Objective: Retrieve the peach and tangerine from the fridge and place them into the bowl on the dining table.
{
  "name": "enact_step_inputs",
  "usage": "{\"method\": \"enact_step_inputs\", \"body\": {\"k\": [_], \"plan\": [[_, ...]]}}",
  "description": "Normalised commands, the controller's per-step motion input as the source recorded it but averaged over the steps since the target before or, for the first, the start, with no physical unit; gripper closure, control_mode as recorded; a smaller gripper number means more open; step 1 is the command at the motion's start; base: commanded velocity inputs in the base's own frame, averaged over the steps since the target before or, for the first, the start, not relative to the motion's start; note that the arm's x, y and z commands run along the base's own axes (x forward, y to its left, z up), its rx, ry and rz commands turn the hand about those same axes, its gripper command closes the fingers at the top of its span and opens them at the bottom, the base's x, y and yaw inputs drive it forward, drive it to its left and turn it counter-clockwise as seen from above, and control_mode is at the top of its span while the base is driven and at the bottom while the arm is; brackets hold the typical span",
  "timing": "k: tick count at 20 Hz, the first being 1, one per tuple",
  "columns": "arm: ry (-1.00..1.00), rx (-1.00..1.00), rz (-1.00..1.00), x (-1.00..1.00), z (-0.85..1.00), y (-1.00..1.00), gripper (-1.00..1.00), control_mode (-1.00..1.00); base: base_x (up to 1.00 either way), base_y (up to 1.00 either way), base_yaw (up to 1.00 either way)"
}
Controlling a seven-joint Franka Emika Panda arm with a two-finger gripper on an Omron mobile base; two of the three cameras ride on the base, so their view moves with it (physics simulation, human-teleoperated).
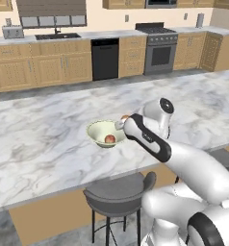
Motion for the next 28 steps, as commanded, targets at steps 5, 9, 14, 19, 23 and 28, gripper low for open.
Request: {"method": "enact_step_inputs", "body": {"k": [5,9,14,19,23,28], "plan": [[0.02,0.0,0.0,0.38,-0.29,0.14,1.0,-1.0,0.0,0.0,0.0],[0.02,0.0,0.0,0.41,-0.27,0.09,1.0,-1.0,0.0,0.0,0.0],[0.04,0.0,0.0,0.42,-0.26,0.07,1.0,-1.0,0.0,0.0,0.0],[0.05,0.0,0.0,0.37,-0.28,0.09,1.0,-1.0,0.0,0.0,0.0],[0.06,0.0,0.0,0.34,-0.28,0.13,1.0,-1.0,0.0,0.0,0.0],[0.07,0.0,0.0,0.32,-0.27,0.14,1.0,-1.0,0.0,0.0,0.0]]}}
